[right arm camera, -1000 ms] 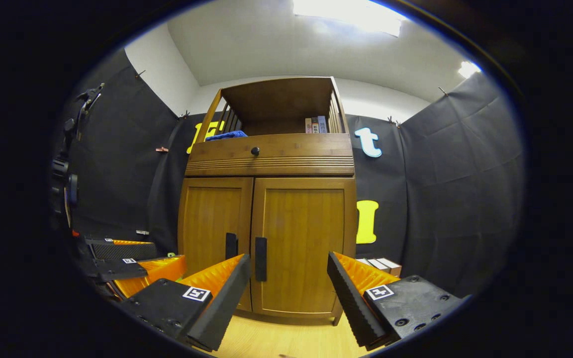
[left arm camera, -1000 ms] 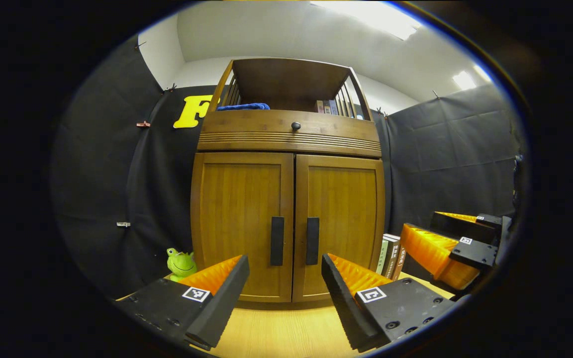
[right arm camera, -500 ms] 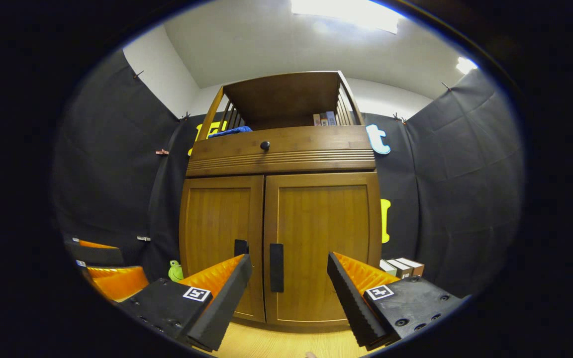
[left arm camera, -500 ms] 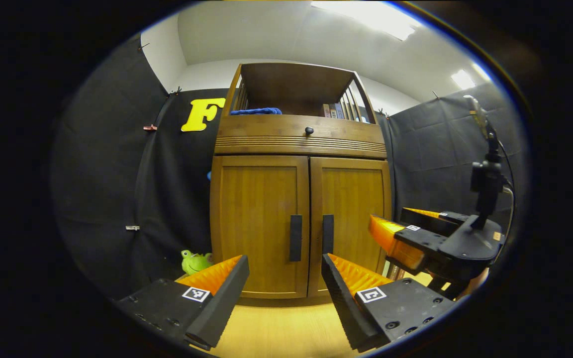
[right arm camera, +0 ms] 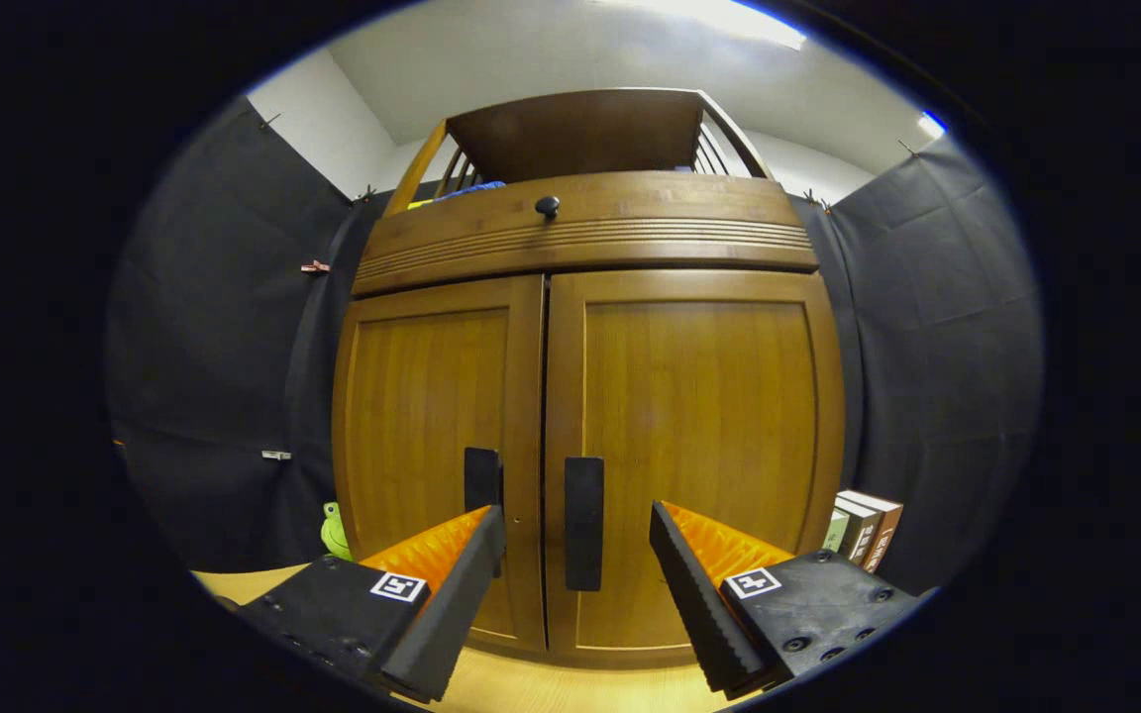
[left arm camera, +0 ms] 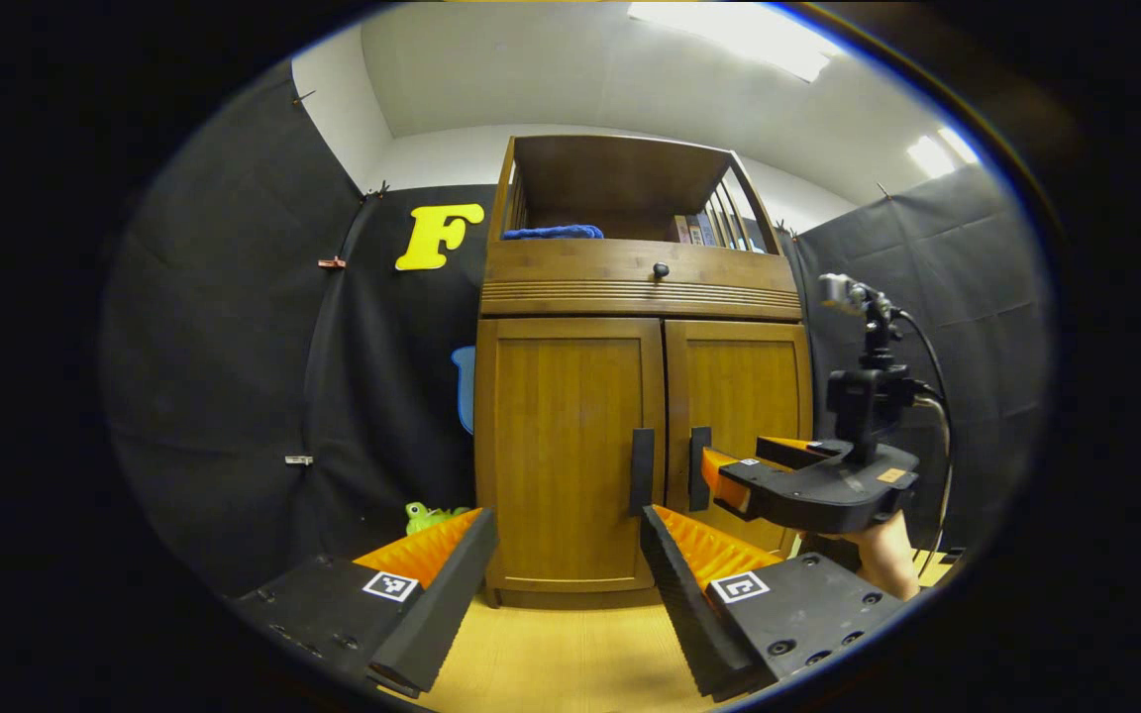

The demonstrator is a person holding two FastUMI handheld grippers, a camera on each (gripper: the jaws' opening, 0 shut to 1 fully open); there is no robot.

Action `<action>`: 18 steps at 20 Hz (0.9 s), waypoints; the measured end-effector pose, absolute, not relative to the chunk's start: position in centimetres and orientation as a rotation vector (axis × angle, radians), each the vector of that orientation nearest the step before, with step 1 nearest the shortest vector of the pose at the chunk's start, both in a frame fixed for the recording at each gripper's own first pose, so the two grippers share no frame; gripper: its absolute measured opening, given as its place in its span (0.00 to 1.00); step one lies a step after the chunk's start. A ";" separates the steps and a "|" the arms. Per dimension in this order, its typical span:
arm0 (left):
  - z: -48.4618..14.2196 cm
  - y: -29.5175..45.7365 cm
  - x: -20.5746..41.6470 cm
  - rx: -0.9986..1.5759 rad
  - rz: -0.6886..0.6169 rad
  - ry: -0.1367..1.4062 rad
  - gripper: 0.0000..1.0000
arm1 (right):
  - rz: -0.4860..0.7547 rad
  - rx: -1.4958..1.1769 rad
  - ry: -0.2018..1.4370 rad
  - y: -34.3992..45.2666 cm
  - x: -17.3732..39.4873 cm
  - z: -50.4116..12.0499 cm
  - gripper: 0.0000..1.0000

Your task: Open the right door of the double-door shoe cabinet with the right hand, and open the left door with the left hand.

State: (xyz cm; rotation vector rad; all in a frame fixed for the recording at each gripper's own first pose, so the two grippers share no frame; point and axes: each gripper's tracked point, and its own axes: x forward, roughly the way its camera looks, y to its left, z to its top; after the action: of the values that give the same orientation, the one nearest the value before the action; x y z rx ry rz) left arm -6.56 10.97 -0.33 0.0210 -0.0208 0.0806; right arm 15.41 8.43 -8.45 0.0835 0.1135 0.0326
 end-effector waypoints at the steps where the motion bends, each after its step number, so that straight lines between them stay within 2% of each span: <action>1: -0.6 11.2 -6.5 0.027 0.079 -0.016 0.92 | 0.019 0.074 0.118 8.4 16.3 -8.9 0.93; 3: -0.8 11.5 -6.4 0.037 0.078 -0.012 0.92 | 0.004 0.053 0.135 8.7 17.7 -10.1 0.97; 5: -1.0 11.5 -6.3 0.036 0.072 -0.021 0.92 | 0.000 0.056 0.150 9.3 19.1 -11.5 0.77; 6: -1.3 11.6 -6.3 0.034 0.069 -0.017 0.87 | -0.009 0.060 0.161 9.2 19.7 -12.1 0.78; 7: -1.7 11.8 -6.2 0.032 0.067 -0.010 0.92 | -0.012 0.064 0.176 9.4 20.2 -12.7 0.78; 9: -1.9 12.7 -5.5 0.028 0.070 -0.012 0.92 | -0.008 0.062 0.197 10.0 21.0 -13.7 0.79; 10: -1.9 13.1 -5.1 0.023 0.071 -0.014 0.87 | -0.020 0.051 0.200 9.8 21.3 -13.9 0.78; 11: -2.1 13.3 -4.9 0.018 0.071 -0.016 0.92 | -0.031 0.039 0.199 9.6 21.6 -14.1 0.76; 15: -2.7 14.0 -4.3 0.012 0.074 -0.015 0.92 | -0.050 0.044 0.206 9.4 22.7 -14.9 0.75; 18: -2.7 14.5 -4.1 0.005 0.087 -0.016 0.92 | -0.089 0.027 0.228 8.5 23.0 -15.6 0.59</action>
State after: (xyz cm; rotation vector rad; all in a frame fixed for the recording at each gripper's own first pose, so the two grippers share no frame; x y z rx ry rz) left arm -4.06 14.53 -2.73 0.0049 -0.0155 0.0870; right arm 23.00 8.49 -15.61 0.0271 0.2277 -0.0887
